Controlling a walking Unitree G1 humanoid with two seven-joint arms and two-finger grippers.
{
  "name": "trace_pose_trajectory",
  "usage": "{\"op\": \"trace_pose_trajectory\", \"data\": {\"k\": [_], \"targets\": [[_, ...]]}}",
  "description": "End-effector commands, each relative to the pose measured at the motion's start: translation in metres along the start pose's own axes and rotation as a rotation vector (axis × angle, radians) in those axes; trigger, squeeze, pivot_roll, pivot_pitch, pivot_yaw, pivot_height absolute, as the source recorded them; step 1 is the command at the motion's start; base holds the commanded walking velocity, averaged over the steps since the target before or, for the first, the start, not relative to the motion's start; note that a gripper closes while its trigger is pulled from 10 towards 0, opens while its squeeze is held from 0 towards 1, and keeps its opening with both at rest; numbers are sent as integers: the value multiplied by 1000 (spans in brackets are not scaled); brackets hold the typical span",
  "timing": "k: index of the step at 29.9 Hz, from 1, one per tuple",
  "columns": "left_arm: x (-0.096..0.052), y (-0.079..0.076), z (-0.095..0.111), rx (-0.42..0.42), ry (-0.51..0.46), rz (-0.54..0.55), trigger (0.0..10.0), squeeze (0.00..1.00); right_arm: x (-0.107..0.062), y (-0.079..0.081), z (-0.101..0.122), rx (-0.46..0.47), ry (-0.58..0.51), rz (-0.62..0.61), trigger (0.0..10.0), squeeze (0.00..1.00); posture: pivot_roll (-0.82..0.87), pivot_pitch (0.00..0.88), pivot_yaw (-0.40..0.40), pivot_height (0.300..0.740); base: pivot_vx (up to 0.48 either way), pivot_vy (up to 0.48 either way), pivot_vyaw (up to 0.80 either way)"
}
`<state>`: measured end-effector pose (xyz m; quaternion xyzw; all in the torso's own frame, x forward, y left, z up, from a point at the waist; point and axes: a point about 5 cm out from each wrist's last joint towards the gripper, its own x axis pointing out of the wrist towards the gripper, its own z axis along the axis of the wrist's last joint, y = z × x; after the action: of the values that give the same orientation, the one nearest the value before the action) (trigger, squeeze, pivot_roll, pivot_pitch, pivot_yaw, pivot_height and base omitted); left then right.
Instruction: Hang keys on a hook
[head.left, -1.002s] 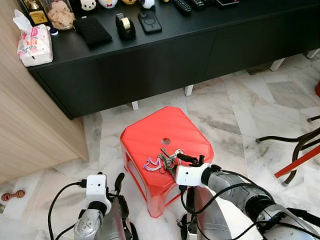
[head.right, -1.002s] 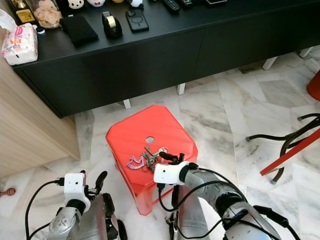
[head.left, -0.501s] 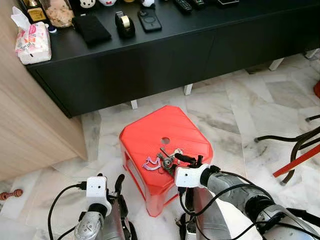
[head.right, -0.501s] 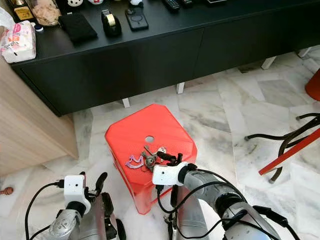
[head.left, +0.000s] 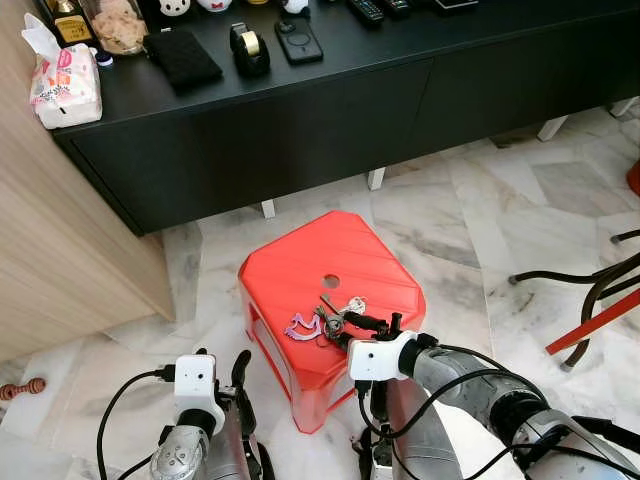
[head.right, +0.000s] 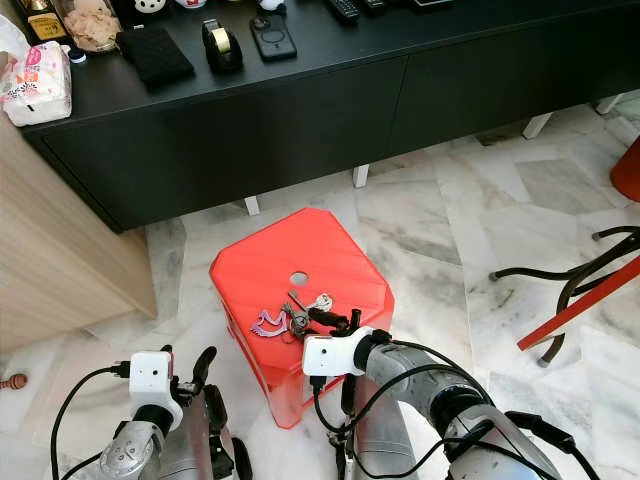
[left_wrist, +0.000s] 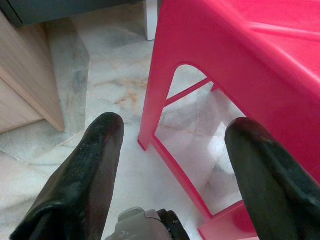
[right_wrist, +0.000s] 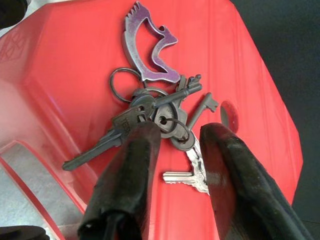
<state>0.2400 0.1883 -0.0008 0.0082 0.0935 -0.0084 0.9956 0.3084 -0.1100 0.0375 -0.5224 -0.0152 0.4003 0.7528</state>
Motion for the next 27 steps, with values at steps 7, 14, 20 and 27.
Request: {"op": "trace_pose_trajectory", "data": {"k": [7, 14, 20, 27], "targets": [[-6, 0, -7, 9, 36, 2, 10000, 0, -4, 13, -4, 1, 20, 44, 0, 0, -98, 265, -34, 593, 0, 0, 0], [-6, 0, -7, 11, 42, 2, 10000, 0, -3, 14, -4, 4, 19, 50, 0, 0, -95, 267, -33, 593, 0, 0, 0], [-6, 1, -7, 15, 44, 3, 10000, 0, -3, 15, -3, 10, 20, 50, 0, 0, -92, 267, -31, 593, 0, 0, 0], [-6, 4, -7, 20, 47, 4, 10000, 0, -2, 14, -2, 20, 14, 34, 0, 0, -91, 268, -26, 593, 0, 0, 0]]}}
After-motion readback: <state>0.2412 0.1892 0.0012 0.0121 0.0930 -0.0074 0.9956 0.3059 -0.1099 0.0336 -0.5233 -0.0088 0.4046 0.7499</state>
